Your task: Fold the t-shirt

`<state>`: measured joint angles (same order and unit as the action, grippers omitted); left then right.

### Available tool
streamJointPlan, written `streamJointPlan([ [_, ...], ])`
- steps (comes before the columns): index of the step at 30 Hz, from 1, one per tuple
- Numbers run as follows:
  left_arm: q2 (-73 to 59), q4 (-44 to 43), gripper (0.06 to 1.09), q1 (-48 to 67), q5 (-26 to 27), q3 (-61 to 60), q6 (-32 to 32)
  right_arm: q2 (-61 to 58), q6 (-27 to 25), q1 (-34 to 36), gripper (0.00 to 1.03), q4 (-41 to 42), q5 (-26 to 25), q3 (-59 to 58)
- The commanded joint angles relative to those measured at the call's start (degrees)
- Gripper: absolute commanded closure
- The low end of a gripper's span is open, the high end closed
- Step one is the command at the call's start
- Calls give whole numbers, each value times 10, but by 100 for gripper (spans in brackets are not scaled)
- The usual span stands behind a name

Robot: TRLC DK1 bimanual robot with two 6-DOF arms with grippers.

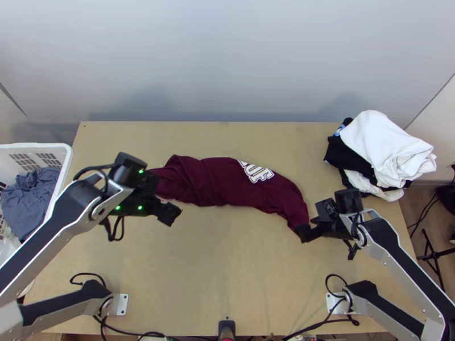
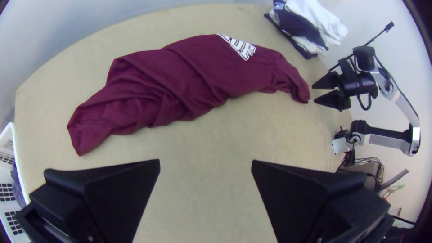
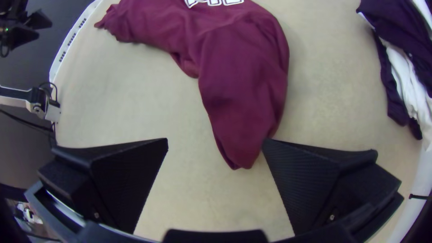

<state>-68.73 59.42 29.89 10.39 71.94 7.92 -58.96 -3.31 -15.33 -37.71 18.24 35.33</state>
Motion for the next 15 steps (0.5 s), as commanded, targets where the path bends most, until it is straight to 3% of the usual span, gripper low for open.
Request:
streamJointPlan([
  [1,51,0,10,-17,-3,-37,10,-13,-57,-8,5,-44,-13,5],
  [8,74,7,10,-33,-3,-38,10,-11,-108,29,5,-51,-32,4],
  [15,82,7,10,-50,-4,-51,2,-40,-106,23,5,-17,-36,-12],
])
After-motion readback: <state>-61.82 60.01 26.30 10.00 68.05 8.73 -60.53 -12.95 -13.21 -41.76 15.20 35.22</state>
